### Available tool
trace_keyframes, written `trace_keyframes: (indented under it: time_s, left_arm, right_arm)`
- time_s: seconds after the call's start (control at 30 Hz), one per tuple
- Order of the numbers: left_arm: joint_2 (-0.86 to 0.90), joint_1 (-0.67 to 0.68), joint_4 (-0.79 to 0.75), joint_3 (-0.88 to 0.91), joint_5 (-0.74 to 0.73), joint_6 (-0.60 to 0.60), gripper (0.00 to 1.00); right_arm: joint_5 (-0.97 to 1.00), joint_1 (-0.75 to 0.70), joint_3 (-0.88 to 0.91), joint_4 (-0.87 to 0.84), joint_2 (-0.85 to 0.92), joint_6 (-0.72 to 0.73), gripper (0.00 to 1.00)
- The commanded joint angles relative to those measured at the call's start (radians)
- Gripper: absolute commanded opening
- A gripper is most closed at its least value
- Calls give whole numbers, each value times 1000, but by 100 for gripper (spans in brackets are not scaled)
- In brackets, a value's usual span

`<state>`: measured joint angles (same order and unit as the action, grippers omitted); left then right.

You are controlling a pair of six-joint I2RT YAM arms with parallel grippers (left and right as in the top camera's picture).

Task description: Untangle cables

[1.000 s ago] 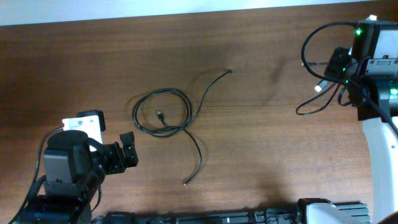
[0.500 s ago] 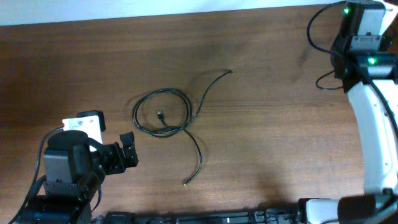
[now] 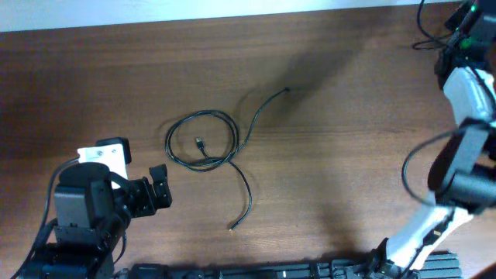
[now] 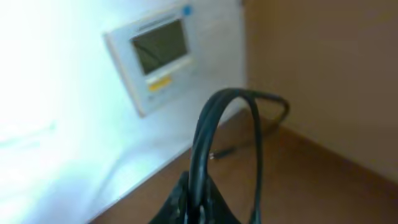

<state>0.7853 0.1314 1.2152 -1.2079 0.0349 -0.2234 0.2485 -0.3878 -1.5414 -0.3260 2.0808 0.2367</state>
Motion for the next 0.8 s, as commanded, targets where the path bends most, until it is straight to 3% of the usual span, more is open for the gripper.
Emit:
trace_keyframes:
  time_s: [0.0,0.3,0.47,0.7,0.77]
  left_arm:
    - [-1,-2,-1,-6,14,19,99]
    - [-1,-2,-1,-6,14,19,99]
    - [-2,-2,-1,-6,14,19,99]
    - [-1,-2,-1,-6,14,19,99]
    - [-2,-2,-1,-6,14,19,99]
  right_arm:
    - [-153,1,-8,-106,146,8,5]
    - [-148,-60,-8,-82,240,8,4]
    - [-166,-169,-8,100,195,8,4]
    - [-654,-198,-8,346,159,9,4]
    - [-716,-183,-8,392,155,22,4]
